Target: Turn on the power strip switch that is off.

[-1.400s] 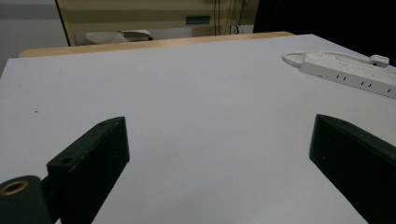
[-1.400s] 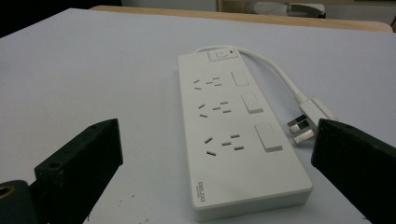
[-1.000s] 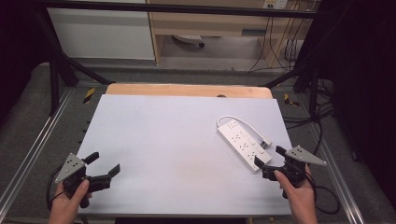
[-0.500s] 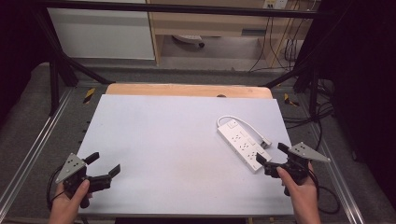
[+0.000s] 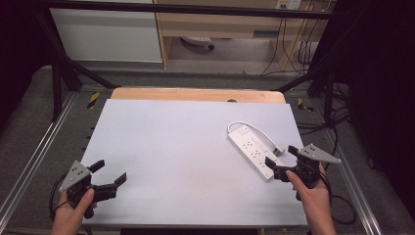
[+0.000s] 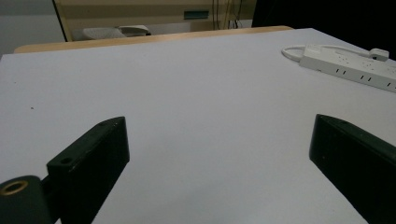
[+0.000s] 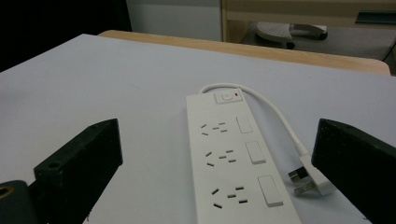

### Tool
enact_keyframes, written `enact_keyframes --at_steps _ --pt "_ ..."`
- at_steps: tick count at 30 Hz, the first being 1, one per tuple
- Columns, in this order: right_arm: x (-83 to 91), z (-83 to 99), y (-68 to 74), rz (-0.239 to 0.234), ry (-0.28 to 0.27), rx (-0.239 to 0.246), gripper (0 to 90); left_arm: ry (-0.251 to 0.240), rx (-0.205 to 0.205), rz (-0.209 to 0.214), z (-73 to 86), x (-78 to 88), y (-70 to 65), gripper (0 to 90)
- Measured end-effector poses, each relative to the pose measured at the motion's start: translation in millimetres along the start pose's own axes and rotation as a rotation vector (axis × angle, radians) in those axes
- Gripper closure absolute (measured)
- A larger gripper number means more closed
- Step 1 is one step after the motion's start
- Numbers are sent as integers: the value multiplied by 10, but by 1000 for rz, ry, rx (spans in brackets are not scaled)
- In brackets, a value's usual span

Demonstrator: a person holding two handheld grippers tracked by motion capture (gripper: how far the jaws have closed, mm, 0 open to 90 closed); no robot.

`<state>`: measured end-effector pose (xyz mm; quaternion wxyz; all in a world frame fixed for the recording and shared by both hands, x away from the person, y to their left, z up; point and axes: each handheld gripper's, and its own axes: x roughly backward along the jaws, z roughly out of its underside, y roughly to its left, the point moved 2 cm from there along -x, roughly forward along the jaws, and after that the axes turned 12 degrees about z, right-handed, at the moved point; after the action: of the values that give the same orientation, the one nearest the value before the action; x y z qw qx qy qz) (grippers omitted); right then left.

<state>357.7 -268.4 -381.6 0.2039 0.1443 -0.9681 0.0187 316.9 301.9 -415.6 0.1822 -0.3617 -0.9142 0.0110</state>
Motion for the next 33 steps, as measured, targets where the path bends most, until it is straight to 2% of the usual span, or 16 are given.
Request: enact_keyframes --at_steps 11,19,28,33 --pt "-76 -191 -7 7 -6 4 43 3 2 3 4 -6 -3 49" --pt "-137 -360 -25 9 -20 5 97 3 3 4 5 -10 -5 49" --pt "-260 -503 -11 6 -13 32 236 7 1 6 7 -11 -5 50" --pt "-348 -548 12 6 -8 52 371 9 -1 7 6 -25 -4 50"
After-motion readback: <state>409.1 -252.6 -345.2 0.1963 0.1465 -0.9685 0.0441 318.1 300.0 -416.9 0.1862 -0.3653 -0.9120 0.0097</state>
